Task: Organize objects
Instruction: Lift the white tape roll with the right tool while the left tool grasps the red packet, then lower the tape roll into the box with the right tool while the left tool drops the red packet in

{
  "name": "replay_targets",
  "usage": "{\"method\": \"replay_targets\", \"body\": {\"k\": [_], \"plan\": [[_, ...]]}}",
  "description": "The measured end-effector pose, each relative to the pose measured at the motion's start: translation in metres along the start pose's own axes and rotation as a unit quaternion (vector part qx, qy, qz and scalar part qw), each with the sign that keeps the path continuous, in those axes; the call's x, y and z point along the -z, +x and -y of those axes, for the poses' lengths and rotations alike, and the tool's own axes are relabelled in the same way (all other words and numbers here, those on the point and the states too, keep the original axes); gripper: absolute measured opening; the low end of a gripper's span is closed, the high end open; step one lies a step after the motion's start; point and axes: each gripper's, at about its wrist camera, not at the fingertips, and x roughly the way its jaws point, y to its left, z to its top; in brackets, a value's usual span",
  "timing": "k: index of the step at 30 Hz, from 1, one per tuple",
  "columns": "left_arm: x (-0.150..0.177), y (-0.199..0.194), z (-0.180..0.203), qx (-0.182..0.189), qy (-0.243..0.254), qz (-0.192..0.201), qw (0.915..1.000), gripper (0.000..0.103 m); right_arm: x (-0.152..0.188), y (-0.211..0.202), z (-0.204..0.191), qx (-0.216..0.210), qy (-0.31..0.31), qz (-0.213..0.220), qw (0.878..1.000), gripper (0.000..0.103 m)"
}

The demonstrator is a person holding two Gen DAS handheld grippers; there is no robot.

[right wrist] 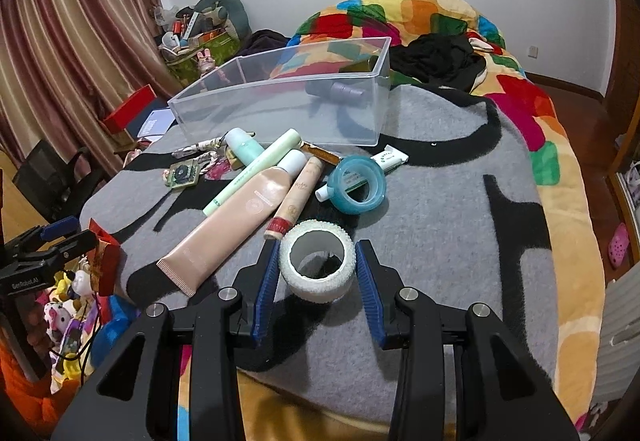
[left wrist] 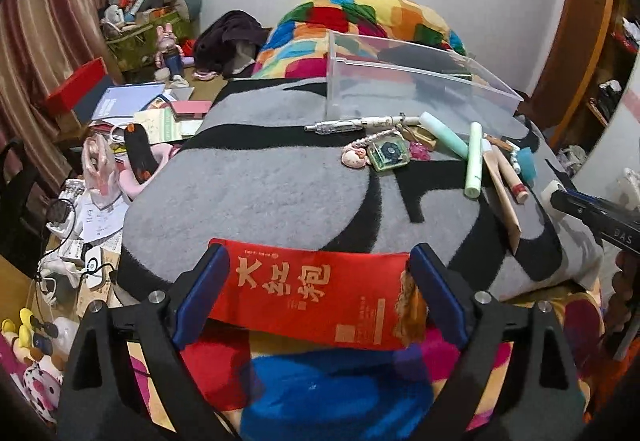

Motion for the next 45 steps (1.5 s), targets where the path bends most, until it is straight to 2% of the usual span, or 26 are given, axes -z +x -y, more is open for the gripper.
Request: {"method": "replay_targets", "body": {"k": [3, 8, 12, 16, 19, 26, 29, 32, 33, 39, 45], "plan": [[0.006, -0.004, -0.002, 0.016, 0.007, -0.018, 0.9997, 0.092, 0.001, 0.000, 0.000, -0.002, 0.002, 0.001, 1.000, 0.035], [0.025, -0.015, -0.003, 0.025, 0.021, -0.017, 0.9993, 0.092, 0.001, 0.001, -0.003, -0.001, -0.002, -0.001, 1.000, 0.035], [0.037, -0.016, 0.000, 0.006, 0.064, -0.016, 0.9978, 0.092, 0.002, 0.002, -0.005, -0.003, -0.005, -0.004, 1.000, 0.035], [0.044, -0.004, 0.008, -0.029, 0.121, -0.027, 0.9919, 0.092, 0.003, 0.005, -0.004, -0.006, 0.000, -0.007, 1.000, 0.035], [0.037, 0.007, 0.017, -0.051, 0.159, -0.026, 0.9856, 0.092, 0.003, 0.007, -0.005, -0.004, 0.001, -0.010, 1.000, 0.035], [0.000, 0.025, 0.033, -0.027, 0.209, -0.008, 0.9776, 0.092, 0.003, 0.005, -0.004, 0.002, 0.006, -0.008, 1.000, 0.035], [-0.009, 0.040, 0.028, -0.009, 0.191, -0.025, 0.9812, 0.091, 0.002, 0.002, -0.004, 0.005, 0.005, -0.004, 1.000, 0.035], [-0.009, 0.045, 0.019, 0.027, 0.152, -0.040, 0.9872, 0.074, 0.001, 0.000, -0.004, 0.008, 0.003, -0.001, 1.000, 0.035], [-0.008, 0.044, 0.014, 0.041, 0.136, -0.041, 0.9890, 0.065, 0.001, -0.001, -0.005, 0.010, 0.002, 0.000, 1.000, 0.035], [-0.003, 0.034, 0.007, 0.044, 0.097, -0.027, 0.9940, 0.059, -0.002, 0.000, -0.007, 0.007, 0.001, 0.002, 1.000, 0.035], [-0.024, 0.020, 0.010, 0.061, 0.075, 0.013, 0.9952, 0.057, -0.011, -0.005, -0.011, 0.005, 0.003, 0.016, 1.000, 0.035]]}}
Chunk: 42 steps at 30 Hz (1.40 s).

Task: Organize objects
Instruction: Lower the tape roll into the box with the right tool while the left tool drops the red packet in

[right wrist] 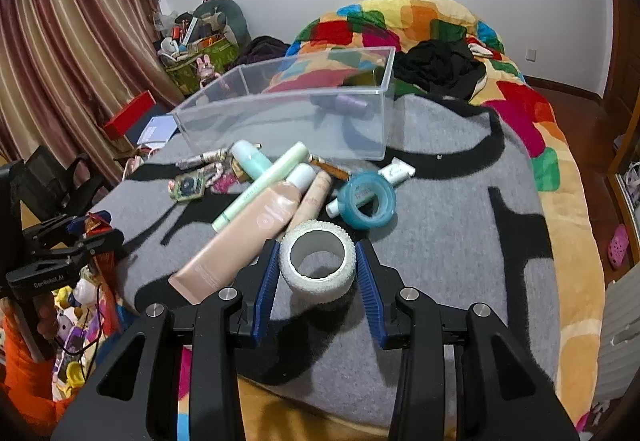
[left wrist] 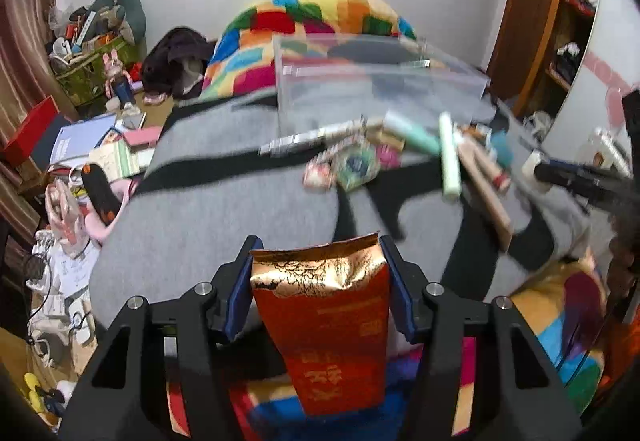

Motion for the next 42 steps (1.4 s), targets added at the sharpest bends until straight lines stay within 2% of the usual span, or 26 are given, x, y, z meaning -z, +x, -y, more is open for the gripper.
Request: {"method": "replay_targets", "body": {"k": [9, 14, 20, 26, 30, 34, 42], "plan": [[-0.055, -0.017, 0.008, 0.037, -0.021, 0.074, 0.9964, 0.057, -0.032, -0.009, -0.006, 0.010, -0.013, 0.037, 0.999, 0.035], [-0.083, -0.024, 0.004, 0.045, -0.036, 0.107, 0.9926, 0.057, -0.051, -0.005, -0.012, 0.011, -0.020, 0.047, 0.999, 0.035], [-0.113, -0.028, -0.005, 0.060, -0.058, 0.133, 0.9876, 0.057, -0.078, 0.004, -0.021, 0.012, -0.034, 0.060, 0.998, 0.035], [-0.141, -0.025, -0.013, 0.058, -0.069, 0.152, 0.9843, 0.057, -0.104, 0.015, -0.025, 0.014, -0.036, 0.070, 0.997, 0.035], [-0.161, -0.011, -0.016, 0.067, -0.078, 0.143, 0.9844, 0.057, -0.119, 0.028, -0.024, 0.015, -0.034, 0.066, 0.997, 0.035], [-0.177, 0.014, -0.011, 0.065, -0.069, 0.117, 0.9886, 0.057, -0.132, 0.048, -0.021, 0.010, -0.031, 0.047, 0.998, 0.035], [-0.194, 0.089, 0.003, 0.046, -0.053, 0.017, 0.9974, 0.057, -0.143, 0.090, -0.018, 0.006, -0.033, -0.007, 0.999, 0.035]]}}
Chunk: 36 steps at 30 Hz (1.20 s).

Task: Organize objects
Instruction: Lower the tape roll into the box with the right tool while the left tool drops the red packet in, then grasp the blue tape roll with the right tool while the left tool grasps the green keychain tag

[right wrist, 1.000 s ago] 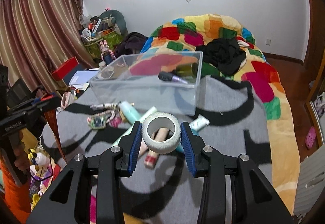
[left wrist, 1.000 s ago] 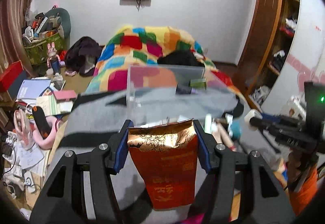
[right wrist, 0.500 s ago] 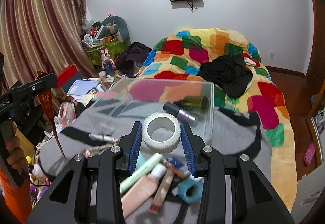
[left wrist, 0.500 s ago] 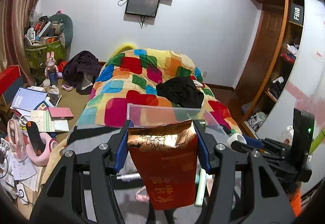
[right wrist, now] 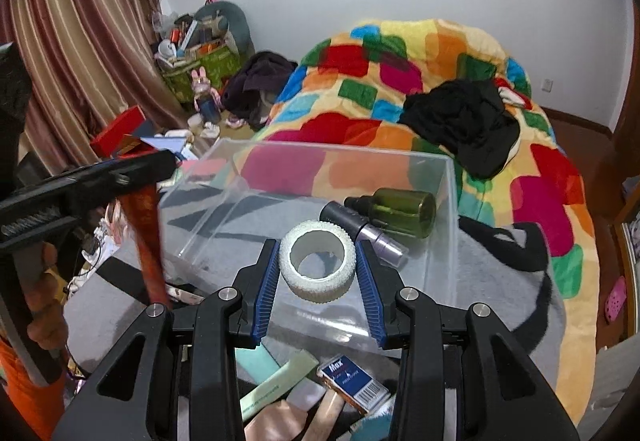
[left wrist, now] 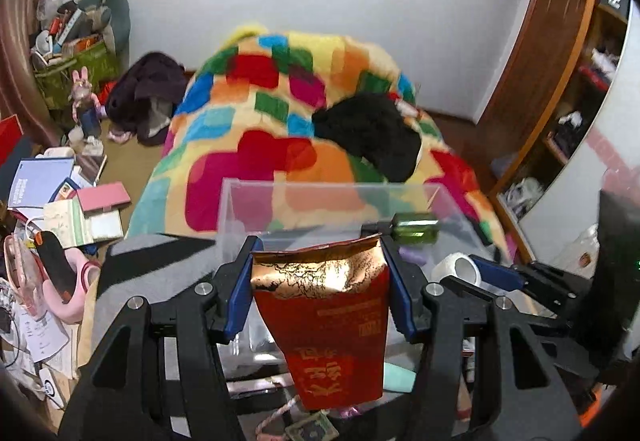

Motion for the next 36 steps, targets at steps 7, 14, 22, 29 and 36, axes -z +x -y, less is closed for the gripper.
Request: {"method": "replay_targets", "body": {"k": [7, 14, 22, 29, 36], "plan": [[-0.001, 0.037, 0.000, 0.013, -0.009, -0.061, 0.9980, 0.057, -0.003, 0.023, -0.003, 0.008, -0.022, -0.033, 0.999, 0.035], [-0.005, 0.031, 0.007, 0.018, 0.006, -0.066, 0.9977, 0.057, -0.003, 0.032, -0.004, 0.003, -0.032, -0.053, 0.998, 0.035], [-0.010, 0.027, 0.011, 0.007, 0.025, -0.061, 0.9978, 0.060, -0.003, 0.016, -0.009, -0.022, -0.021, -0.036, 0.999, 0.035], [-0.007, 0.000, 0.006, 0.008, 0.018, -0.022, 0.9995, 0.060, 0.003, -0.011, -0.014, -0.021, -0.030, -0.005, 0.999, 0.038], [0.016, -0.039, 0.009, -0.023, 0.043, 0.034, 0.9982, 0.078, 0.012, -0.035, -0.006, 0.002, -0.028, 0.021, 0.999, 0.052]]}}
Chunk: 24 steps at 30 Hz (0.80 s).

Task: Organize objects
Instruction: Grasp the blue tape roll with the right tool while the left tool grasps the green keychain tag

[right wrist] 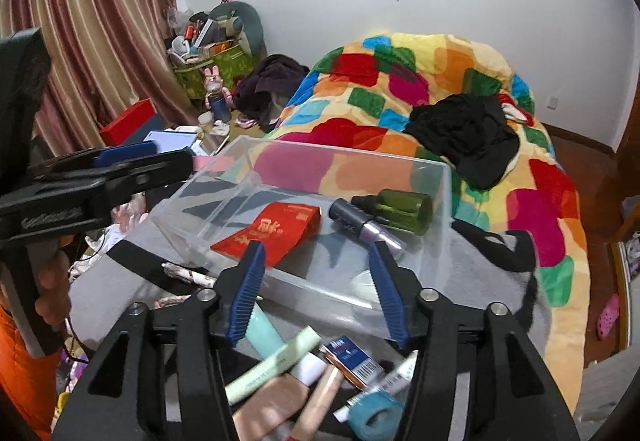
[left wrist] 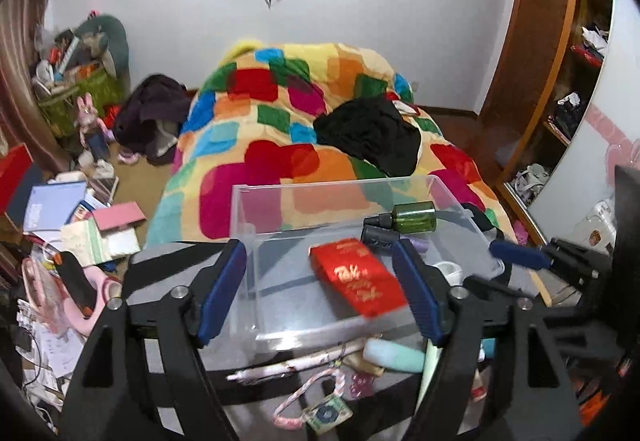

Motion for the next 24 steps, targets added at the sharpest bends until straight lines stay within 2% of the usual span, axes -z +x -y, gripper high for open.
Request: {"method": "replay_targets", "body": {"k": [6, 12, 16, 22, 24], "plan": [[0.028, -0.016, -0.004, -0.022, 0.004, 0.005, 0.9997, 0.087, 0.014, -0.015, 0.012, 0.013, 0.009, 0.007, 1.000, 0.058], [0.062, -0.016, -0.011, -0.033, 0.007, -0.022, 0.9992, 0.087, 0.033, -0.028, 0.027, 0.038, 0.019, 0.009, 0.999, 0.060], [0.083, -0.013, -0.014, -0.029, -0.002, -0.040, 0.9988, 0.087, 0.050, -0.030, 0.042, 0.049, 0.036, -0.001, 0.998, 0.060], [0.114, -0.006, -0.013, -0.011, -0.017, -0.067, 0.9976, 0.086, 0.078, -0.024, 0.052, 0.034, 0.068, -0.029, 0.997, 0.060], [0.121, -0.004, -0.007, -0.002, -0.016, -0.072, 0.9973, 0.083, 0.088, -0.022, 0.050, 0.031, 0.071, -0.036, 0.996, 0.060]]}}
